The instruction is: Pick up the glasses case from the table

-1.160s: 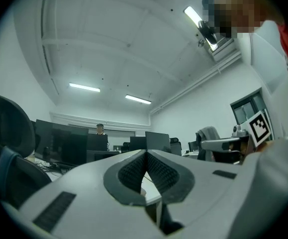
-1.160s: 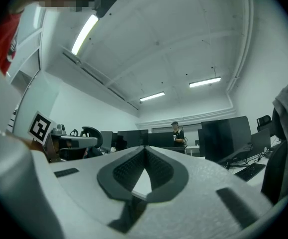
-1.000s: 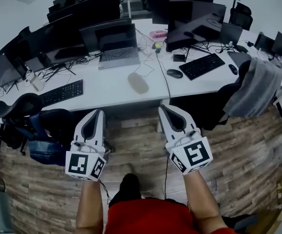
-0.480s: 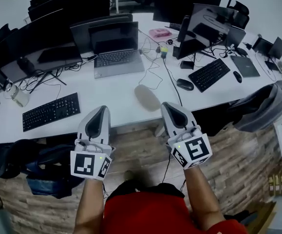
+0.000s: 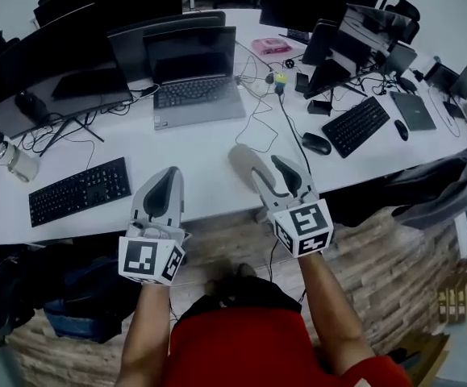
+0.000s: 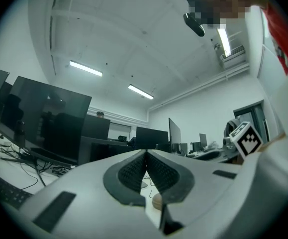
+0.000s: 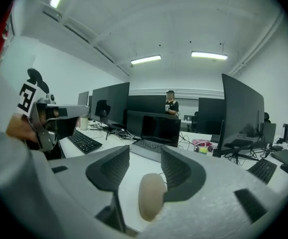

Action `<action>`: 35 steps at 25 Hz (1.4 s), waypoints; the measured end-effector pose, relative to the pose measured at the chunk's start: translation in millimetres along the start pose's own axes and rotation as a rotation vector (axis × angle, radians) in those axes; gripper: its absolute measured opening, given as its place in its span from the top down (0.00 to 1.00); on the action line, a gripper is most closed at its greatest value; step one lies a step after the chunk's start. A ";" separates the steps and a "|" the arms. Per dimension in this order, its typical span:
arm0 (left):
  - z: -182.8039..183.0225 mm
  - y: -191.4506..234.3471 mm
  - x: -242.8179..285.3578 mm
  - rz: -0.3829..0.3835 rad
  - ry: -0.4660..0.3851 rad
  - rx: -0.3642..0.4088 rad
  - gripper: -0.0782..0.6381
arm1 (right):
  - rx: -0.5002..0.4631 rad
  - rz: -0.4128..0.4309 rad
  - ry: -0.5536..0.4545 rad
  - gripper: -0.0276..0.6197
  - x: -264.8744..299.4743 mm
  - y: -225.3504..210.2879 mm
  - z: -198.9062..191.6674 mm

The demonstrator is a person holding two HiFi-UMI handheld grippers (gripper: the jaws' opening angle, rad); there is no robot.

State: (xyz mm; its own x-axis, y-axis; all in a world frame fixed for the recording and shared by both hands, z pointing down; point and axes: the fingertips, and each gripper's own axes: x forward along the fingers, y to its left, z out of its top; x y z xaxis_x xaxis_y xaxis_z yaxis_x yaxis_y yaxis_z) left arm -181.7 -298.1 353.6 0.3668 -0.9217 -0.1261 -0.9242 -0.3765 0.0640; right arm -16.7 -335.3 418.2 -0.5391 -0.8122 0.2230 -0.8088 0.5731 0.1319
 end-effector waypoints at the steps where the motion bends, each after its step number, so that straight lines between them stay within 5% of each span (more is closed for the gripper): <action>1: -4.3 2.9 3.5 0.007 0.007 -0.005 0.88 | -0.002 0.005 0.027 0.63 8.2 -2.2 -9.0; 12: -42.5 14.4 31.6 0.057 0.088 -0.023 0.88 | 0.024 0.113 0.385 0.31 86.0 -15.0 -131.5; 20: -47.7 24.3 32.5 0.103 0.123 0.002 0.88 | 0.034 0.162 0.511 0.29 107.3 -9.4 -168.5; 29: -52.9 21.8 28.0 0.112 0.133 0.016 0.88 | 0.058 0.162 0.514 0.34 110.9 -8.1 -173.6; 35: -40.9 10.7 22.7 0.111 0.143 0.010 0.88 | 0.121 0.143 0.352 0.35 84.1 -15.2 -114.2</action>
State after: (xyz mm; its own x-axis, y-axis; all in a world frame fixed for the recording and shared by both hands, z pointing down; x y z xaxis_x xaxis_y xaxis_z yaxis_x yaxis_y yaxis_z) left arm -179.0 -326.9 391.9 0.2731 -0.9617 0.0237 -0.9606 -0.2713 0.0599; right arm -22.9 -399.9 545.2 -0.5516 -0.6259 0.5513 -0.7648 0.6433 -0.0349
